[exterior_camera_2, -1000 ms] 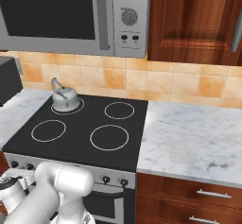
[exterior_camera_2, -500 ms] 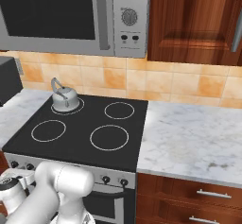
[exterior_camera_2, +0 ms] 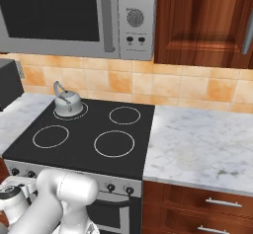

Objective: Turn on the rear left burner of the stove.

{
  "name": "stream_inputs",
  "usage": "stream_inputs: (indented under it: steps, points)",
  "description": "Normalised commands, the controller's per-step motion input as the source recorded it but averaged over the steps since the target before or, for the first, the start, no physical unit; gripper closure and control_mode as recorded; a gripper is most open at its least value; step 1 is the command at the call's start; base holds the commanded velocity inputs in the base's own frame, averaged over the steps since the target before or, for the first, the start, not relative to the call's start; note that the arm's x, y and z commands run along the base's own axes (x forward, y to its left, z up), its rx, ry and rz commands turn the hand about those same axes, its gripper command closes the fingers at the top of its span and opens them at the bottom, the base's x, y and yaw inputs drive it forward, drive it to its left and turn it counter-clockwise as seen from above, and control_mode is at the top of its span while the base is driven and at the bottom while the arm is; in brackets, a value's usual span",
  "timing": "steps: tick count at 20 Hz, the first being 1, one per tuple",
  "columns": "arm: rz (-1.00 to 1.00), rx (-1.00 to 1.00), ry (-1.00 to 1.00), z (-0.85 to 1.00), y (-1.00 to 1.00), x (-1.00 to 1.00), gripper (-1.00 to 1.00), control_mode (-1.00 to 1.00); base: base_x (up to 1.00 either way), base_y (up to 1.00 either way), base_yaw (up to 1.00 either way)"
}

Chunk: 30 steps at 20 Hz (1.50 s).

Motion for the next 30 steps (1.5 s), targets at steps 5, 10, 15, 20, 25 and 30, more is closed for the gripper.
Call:
stream_inputs:
  steps: [5, 10, 15, 20, 25, 30]
  points:
    - [0.00, 0.00, -0.03, 0.12, 0.06, -0.07, 1.00, -1.00, 0.00, 0.00, 0.00]
    - [0.00, 0.00, -0.06, 0.24, 0.23, -0.08, 1.00, -1.00, 0.00, 0.00, 0.00]
    - [-0.01, -0.07, 0.00, 0.18, 0.27, 0.00, 1.00, -1.00, 0.00, 0.00, 0.00]
    - [-0.05, -0.43, 0.00, 0.01, 0.21, 0.02, 1.00, -1.00, 0.00, 0.00, 0.00]
    - [0.00, -0.56, 0.00, 0.00, 0.28, 0.00, 1.00, -1.00, 0.00, 0.00, 0.00]
    - [0.04, -0.55, 0.00, 0.00, 0.32, 0.01, 1.00, -1.00, 0.00, 0.00, 0.00]
